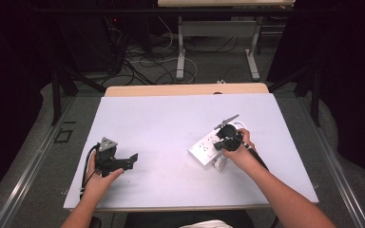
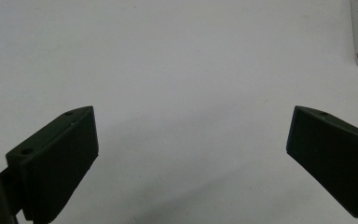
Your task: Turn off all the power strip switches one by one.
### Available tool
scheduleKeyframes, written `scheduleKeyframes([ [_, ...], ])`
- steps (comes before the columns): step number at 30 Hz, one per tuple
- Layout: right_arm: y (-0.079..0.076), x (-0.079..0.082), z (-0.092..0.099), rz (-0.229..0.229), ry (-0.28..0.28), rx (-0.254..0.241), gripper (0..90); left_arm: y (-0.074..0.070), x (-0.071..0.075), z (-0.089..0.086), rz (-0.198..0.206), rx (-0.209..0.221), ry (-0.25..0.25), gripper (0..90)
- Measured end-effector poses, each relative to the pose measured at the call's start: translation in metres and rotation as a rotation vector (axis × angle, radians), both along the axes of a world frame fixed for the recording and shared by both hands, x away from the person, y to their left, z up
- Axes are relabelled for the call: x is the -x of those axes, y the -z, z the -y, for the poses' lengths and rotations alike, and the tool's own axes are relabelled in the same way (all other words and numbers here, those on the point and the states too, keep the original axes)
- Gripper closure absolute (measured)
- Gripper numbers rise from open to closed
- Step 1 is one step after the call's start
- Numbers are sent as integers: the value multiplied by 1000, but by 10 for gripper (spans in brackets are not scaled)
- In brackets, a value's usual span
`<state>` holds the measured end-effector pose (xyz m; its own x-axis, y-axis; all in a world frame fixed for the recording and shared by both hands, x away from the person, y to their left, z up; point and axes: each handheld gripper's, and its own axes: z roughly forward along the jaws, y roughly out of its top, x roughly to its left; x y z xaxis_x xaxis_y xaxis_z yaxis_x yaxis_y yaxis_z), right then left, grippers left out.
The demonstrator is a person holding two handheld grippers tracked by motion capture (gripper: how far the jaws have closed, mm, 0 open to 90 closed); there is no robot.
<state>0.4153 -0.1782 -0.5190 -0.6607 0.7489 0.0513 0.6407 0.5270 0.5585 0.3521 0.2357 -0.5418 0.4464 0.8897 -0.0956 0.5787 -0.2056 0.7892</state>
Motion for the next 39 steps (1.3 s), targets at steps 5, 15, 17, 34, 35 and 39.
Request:
scheduleKeyframes([
  [5,-1,0,0,-17,17,2,900,0,0,0,0,0,0,19],
  [15,0,0,1,-10,6,-2,900,0,0,0,0,1,1,19],
  [17,0,0,1,-9,6,-2,900,0,0,0,0,0,1,19],
  [34,-3,1,-1,-11,22,1,898,0,0,0,0,-2,-1,19],
  [35,-4,1,-1,-9,18,-2,898,0,0,0,-1,-2,-1,19],
  [39,-5,3,-2,-7,-4,-7,898,0,0,0,-1,-3,-2,19],
])
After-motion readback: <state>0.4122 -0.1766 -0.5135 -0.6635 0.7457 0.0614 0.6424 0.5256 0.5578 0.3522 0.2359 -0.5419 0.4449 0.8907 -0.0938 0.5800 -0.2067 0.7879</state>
